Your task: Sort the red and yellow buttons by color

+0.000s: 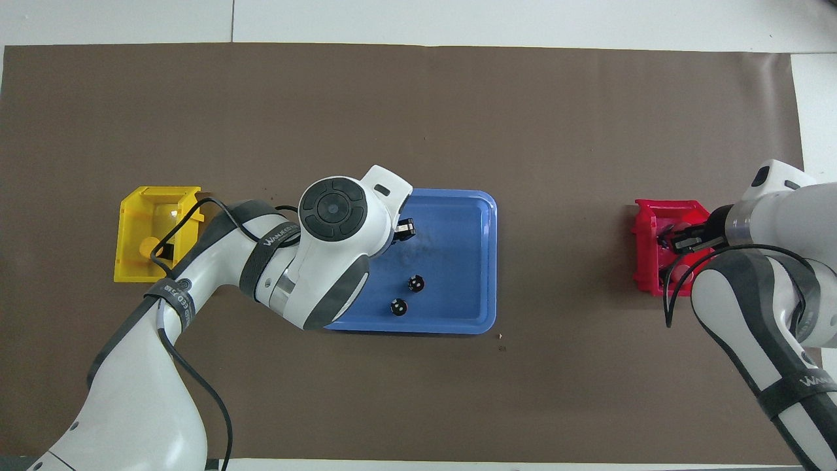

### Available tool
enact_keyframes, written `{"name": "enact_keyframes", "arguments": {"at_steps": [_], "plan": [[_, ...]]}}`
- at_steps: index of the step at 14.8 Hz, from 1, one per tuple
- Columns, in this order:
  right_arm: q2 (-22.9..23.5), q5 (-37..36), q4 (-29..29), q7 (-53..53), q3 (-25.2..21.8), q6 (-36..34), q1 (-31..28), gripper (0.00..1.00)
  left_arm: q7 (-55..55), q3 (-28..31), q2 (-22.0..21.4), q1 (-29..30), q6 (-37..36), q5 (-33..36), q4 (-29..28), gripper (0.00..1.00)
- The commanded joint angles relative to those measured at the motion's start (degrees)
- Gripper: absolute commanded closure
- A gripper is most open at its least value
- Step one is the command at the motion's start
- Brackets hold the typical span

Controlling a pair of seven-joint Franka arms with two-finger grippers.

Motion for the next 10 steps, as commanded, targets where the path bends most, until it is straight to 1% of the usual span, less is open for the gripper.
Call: {"name": "enact_keyframes", "arguments": {"at_steps": [1, 3, 4, 5, 6, 7, 8, 9, 10], "plan": [[-0.08, 0.50, -2.05, -0.98, 0.82, 3.78, -1.03, 0.81, -1.72, 1.26, 0.63, -1.07, -1.80, 1.04, 2.68, 0.98], [0.18, 0.59, -2.49, -1.07, 0.82, 4.57, -1.20, 0.80, -1.11, 1.44, 0.46, 0.41, -8.89, 1.13, 8.11, 0.98], [0.53, 0.59, -2.49, -1.07, 0.82, 4.84, -1.20, 0.79, -0.84, 1.44, 0.02, 2.07, -12.93, 1.13, 10.84, 0.98], [0.54, 0.59, -2.49, -0.98, 0.82, 4.67, -1.20, 0.71, 0.12, 1.44, -0.25, 3.83, -16.63, 1.22, 12.95, 0.98], [0.54, 0.59, -2.49, -0.98, 0.82, 4.58, -1.20, 0.50, 3.18, 1.53, -1.29, 5.33, -19.10, 1.13, 14.37, 0.98], [0.54, 0.59, -2.40, -0.98, 0.82, 4.40, -1.20, 0.24, 6.95, 1.61, -2.61, 7.78, -20.43, 1.13, 14.47, 0.98], [0.62, 0.50, -1.88, -0.98, 0.82, 4.05, -1.20, 0.09, 11.07, 1.53, -3.67, 11.63, -20.88, 1.04, 14.47, 0.98], [0.80, 0.50, -0.57, -1.07, 0.82, 2.31, -1.29, 0.00, 14.86, 1.53, -4.02, 14.98, -21.32, 1.04, 14.64, 0.98], [0.97, 0.50, 2.92, -1.07, 0.82, -2.32, -1.38, 0.00, 18.72, 1.53, -4.29, 17.88, -21.50, 0.96, 14.82, 0.98]]}}
